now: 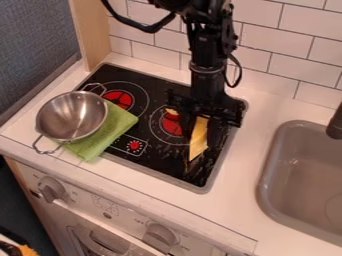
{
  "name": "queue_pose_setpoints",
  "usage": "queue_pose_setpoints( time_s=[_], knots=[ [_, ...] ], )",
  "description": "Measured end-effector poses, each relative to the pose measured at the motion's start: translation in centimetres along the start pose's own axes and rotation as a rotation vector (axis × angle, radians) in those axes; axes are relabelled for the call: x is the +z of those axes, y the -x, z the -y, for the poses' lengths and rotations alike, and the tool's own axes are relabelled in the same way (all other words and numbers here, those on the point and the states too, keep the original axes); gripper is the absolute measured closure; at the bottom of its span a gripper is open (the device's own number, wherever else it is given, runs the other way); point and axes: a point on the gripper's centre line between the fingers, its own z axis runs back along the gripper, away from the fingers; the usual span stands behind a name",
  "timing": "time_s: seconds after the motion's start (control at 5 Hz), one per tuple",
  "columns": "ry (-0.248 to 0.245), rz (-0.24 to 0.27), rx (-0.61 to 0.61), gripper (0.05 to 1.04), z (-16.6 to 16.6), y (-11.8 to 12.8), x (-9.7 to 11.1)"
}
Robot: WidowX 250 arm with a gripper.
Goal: Placed the cheese to the left burner
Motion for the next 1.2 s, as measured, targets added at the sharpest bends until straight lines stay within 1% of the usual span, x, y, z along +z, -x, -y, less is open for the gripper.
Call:
queue_pose_setpoints(
  time_s=[0.2, 0.4, 0.6, 0.8, 1.0, 1.2],
  knots=[
    [-0.002, 0.04, -0.023, 0.574, 0.0, -0.2, 1.3],
    [0.019, 0.134, -0.068, 0.574, -0.3, -1.3, 4.6],
    [0.024, 0.222, 0.011, 0.574, -3.5, -3.5, 7.8],
    [0.052, 0.228, 0.113, 0.575, -8.6, -5.8, 8.8],
    [0.091, 0.195, 0.193, 0.575, -13.4, -7.5, 7.6],
    [0.101, 0.159, 0.233, 0.575, -16.9, -7.9, 5.8]
  ],
)
